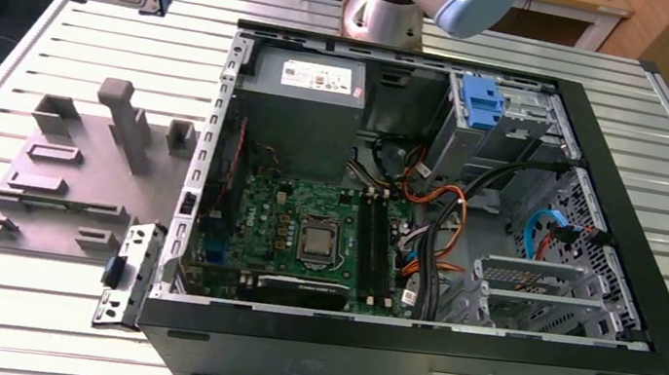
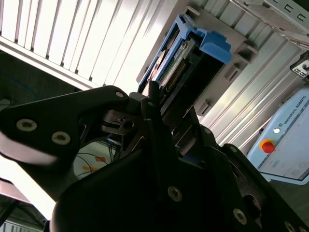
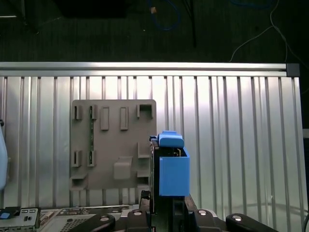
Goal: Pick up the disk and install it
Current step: 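Pick up the disk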
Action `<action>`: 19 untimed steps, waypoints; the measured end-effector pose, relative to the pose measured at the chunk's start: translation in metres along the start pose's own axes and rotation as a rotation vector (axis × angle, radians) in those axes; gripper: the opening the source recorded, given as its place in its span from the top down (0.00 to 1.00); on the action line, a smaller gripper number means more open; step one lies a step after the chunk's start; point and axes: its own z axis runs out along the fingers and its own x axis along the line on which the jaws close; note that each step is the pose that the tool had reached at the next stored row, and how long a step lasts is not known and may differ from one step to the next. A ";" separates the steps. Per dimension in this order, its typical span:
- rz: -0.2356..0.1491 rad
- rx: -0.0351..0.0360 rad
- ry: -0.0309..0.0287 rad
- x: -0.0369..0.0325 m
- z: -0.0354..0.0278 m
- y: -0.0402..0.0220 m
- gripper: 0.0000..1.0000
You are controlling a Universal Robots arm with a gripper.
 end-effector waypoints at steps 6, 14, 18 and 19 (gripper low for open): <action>0.000 -0.0001 0.0001 -0.0029 -0.0007 -0.0210 0.65; 0.000 -0.0001 0.0000 -0.0067 -0.0015 -0.0518 0.65; 0.000 -0.0001 0.0000 -0.0083 -0.0019 -0.0657 0.65; 0.000 0.0000 0.0000 -0.0087 -0.0019 -0.0695 0.65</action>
